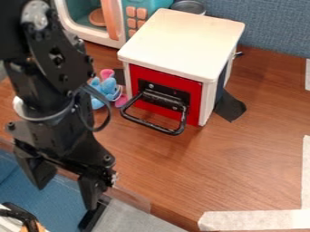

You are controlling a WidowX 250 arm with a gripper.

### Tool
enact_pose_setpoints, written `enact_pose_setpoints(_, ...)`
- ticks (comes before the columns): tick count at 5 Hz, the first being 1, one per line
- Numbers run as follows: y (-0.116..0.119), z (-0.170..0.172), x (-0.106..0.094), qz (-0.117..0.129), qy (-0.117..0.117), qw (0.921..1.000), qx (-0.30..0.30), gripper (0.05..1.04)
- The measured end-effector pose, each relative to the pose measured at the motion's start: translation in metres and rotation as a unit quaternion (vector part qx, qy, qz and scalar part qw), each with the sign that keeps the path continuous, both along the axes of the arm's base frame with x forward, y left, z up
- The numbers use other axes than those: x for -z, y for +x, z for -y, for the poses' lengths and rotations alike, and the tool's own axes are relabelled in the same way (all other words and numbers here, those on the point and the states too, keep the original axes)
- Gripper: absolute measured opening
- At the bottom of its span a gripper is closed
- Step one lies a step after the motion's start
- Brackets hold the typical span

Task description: Opened the closed drawer

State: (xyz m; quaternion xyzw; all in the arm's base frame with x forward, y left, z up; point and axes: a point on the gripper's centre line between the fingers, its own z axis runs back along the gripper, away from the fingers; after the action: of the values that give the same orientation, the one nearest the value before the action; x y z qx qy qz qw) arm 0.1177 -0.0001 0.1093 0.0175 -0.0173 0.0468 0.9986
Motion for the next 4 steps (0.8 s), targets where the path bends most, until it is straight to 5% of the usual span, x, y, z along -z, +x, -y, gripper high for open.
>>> enact_pose_setpoints(2,0.002,0.001,0.005,0.004,-0.004,0.9998,-0.019,0.999)
enact_pose_setpoints(4,0.014,-0.003,0.011,0.034,-0.019,0.9949,-0.093,1.000)
